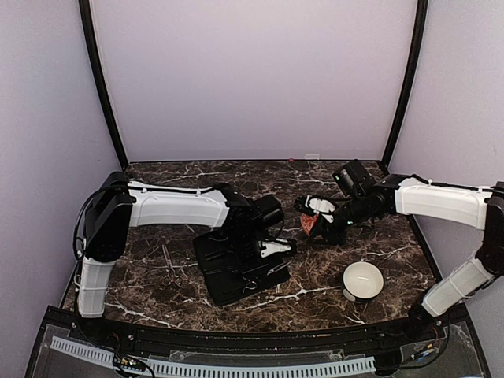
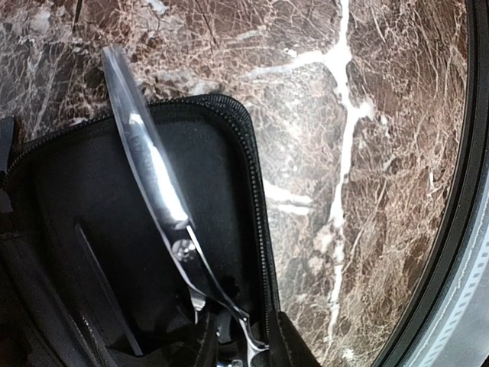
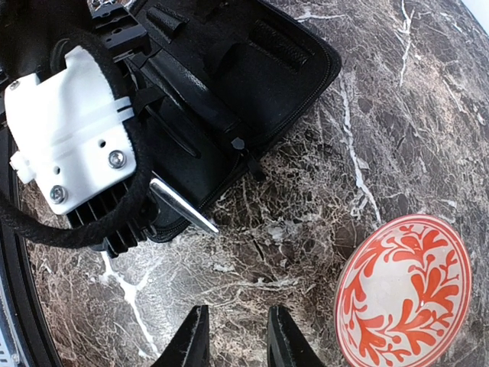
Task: Sort the hair-cutting tools
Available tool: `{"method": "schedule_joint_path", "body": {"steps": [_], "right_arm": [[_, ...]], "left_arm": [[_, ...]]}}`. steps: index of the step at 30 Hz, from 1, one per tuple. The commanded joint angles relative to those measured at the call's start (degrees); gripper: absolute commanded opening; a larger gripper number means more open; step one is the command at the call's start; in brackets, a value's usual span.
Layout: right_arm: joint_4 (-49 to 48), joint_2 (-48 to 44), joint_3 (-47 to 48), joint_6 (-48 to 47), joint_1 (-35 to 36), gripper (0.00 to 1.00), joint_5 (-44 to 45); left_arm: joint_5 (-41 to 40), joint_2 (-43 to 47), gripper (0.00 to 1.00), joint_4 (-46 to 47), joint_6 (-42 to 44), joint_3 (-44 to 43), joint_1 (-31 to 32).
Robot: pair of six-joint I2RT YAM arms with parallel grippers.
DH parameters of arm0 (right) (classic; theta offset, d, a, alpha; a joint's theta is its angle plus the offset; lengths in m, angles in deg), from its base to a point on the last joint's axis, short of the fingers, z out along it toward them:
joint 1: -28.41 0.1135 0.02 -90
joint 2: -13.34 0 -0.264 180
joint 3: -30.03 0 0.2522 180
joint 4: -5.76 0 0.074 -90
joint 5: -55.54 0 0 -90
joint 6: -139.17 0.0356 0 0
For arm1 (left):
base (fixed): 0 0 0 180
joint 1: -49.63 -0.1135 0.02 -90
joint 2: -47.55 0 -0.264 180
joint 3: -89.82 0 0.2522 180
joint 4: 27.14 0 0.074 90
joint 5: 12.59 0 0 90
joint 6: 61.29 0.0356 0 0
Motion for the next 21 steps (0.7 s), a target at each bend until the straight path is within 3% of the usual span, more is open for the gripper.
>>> {"method": "schedule_joint_path", "body": {"steps": [1,14,21], "right_arm": [[-1.60,-1.22,-0.74,0.51,-0.31,0.25,-0.96],[-1.69,-1.21,-0.81,0.53,-0.32,0.25,-1.07],[-1.91,-0.96,-1.01,0.42,-0.30,0.25,-1.07]], "left_arm": [[-1.16,-0.21,0.22,-1.64,-1.09,2.35,1.09],[-10.65,1.25,0.20,-8.18,-7.57,-0.68,2.67],[-10.56,1.81,0.18,-8.92,-11.46,1.17,3.10]]}}
